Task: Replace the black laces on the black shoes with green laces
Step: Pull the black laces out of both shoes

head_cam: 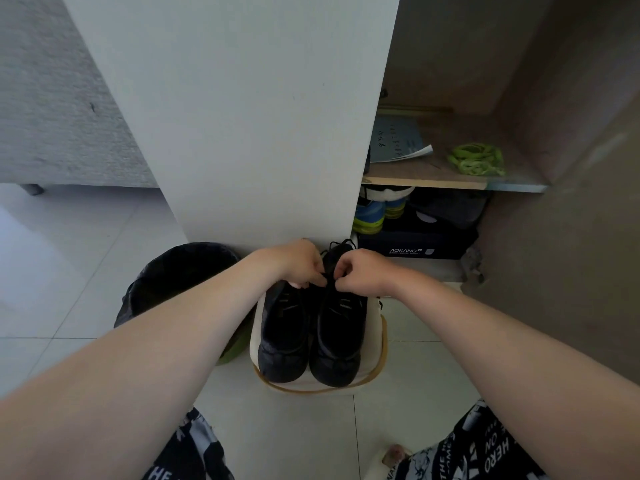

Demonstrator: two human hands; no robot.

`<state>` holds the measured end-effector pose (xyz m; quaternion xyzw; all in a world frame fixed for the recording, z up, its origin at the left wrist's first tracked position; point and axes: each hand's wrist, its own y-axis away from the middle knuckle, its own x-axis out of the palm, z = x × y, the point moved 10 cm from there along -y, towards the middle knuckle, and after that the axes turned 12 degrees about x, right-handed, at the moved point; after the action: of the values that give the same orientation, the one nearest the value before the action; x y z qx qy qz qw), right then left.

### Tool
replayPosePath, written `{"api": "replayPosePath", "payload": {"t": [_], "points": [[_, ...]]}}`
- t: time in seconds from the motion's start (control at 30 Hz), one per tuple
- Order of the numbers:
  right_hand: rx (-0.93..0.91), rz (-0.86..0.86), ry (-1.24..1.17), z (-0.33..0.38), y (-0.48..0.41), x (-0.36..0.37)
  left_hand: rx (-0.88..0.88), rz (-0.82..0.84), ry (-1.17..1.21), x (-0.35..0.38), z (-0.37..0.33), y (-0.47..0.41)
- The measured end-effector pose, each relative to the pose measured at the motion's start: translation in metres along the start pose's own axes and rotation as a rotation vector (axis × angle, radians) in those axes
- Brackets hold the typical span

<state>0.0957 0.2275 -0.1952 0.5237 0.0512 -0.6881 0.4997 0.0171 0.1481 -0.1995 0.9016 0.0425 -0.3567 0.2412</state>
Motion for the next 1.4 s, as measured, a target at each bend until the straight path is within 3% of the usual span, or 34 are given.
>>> {"api": "replayPosePath", "payload": {"t": [0.13,0.23,0.37,0.53,0.77,0.87,1.03,1.17,1.27,1.4], "points": [[-0.026,-0.101,-0.107,0.007,0.001,-0.008,-0.011,-0.153,0.27,-0.009,0.003,-0.002],[-0.032,-0.153,-0.139,0.008,0.002,-0.013,-0.052,-0.147,0.396,-0.001,0.002,-0.002],[-0.017,-0.14,-0.093,0.008,0.001,-0.012,-0.037,-0.152,0.317,0.0,-0.003,-0.003],[-0.038,-0.05,0.014,0.008,-0.001,0.001,-0.066,-0.293,0.285,-0.02,-0.002,-0.006],[-0.057,-0.015,0.059,0.002,-0.006,0.008,-0.048,-0.33,0.76,-0.012,-0.01,-0.007],[-0.042,-0.038,0.051,0.005,-0.006,0.001,-0.097,-0.382,0.53,-0.018,0.007,-0.004],[-0.039,-0.142,0.197,0.017,0.002,-0.006,-0.089,-0.061,0.449,0.02,0.009,-0.001],[-0.105,-0.332,-0.088,0.029,0.005,-0.038,-0.004,-0.051,0.401,0.02,0.009,0.0],[-0.124,-0.288,-0.29,0.025,0.003,-0.041,0.031,-0.111,0.39,0.017,0.009,-0.001],[-0.084,-0.142,-0.344,0.015,-0.006,-0.022,0.027,-0.175,0.4,0.013,0.011,-0.004]]}}
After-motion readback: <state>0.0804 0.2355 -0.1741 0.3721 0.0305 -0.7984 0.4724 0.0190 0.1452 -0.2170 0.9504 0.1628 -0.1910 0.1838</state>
